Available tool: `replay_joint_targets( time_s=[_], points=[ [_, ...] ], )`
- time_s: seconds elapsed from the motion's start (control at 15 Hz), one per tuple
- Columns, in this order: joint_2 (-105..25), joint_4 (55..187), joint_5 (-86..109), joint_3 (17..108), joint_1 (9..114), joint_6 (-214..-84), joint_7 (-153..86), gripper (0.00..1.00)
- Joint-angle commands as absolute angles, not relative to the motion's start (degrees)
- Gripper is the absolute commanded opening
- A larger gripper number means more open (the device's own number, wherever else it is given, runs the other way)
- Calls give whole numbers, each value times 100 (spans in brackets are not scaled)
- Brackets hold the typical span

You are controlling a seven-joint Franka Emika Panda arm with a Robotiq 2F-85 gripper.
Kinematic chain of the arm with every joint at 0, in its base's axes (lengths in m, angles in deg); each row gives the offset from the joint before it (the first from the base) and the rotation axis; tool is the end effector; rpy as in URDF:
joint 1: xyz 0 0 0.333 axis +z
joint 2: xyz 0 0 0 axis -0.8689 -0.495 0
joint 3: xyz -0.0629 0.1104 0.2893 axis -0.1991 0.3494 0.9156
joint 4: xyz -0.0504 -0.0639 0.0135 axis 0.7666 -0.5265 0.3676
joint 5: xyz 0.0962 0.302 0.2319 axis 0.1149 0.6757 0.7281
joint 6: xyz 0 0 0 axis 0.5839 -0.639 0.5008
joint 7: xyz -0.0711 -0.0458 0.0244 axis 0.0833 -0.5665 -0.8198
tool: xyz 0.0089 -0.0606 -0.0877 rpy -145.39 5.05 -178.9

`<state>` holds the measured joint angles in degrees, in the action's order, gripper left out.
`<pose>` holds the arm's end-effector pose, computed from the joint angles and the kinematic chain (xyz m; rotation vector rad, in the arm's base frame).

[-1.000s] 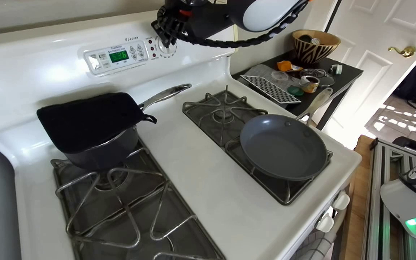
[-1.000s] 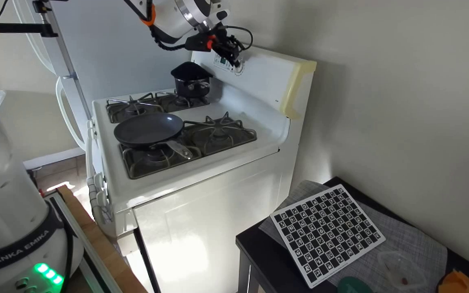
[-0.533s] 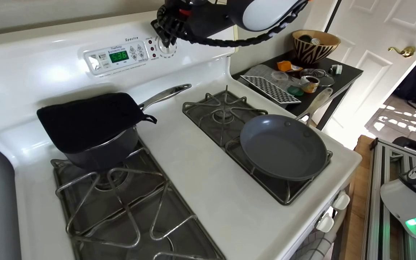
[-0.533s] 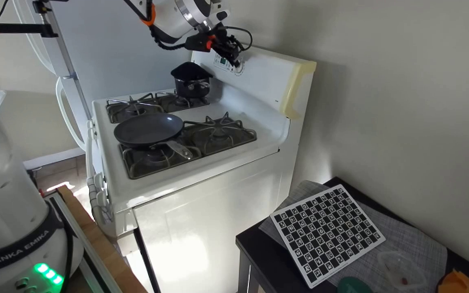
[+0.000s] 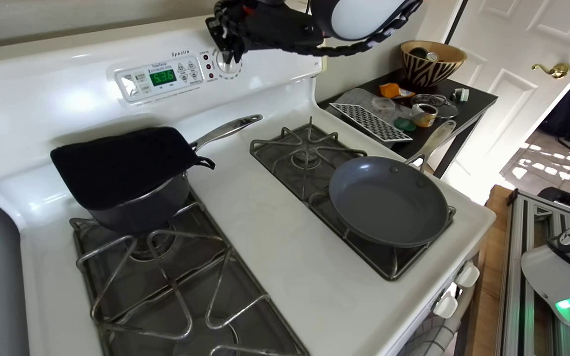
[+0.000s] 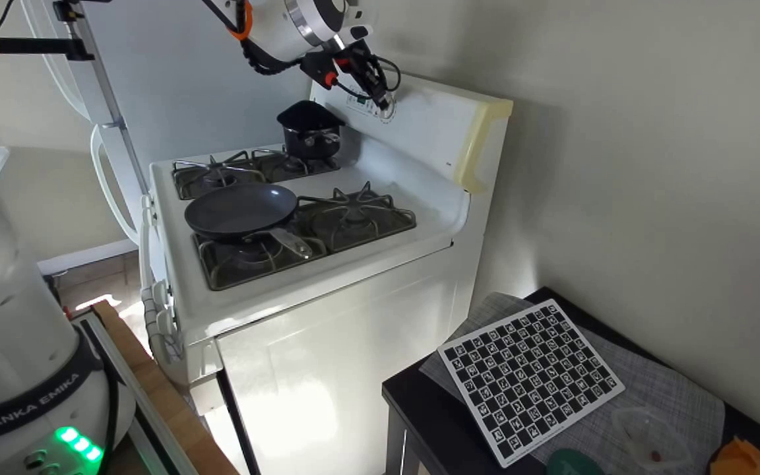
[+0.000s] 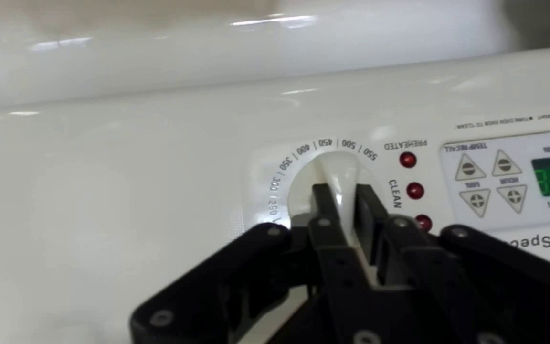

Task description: Turn the stove knob clockwise

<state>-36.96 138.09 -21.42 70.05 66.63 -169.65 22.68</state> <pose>0.6342 0.1335 0.4343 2.9051 -0.5626 1.0415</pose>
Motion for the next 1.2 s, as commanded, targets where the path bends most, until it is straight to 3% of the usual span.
replay_joint_targets(
  time_s=[0.0,0.07,1.13],
  points=[
    [-3773,13943,-2076,6914,6600,-17355,2791,2],
    [-3684,13844,-2133,6992,6660,-17033,2521,8],
    [-3773,13766,-2534,6765,6783,-17195,3730,2]
  ],
)
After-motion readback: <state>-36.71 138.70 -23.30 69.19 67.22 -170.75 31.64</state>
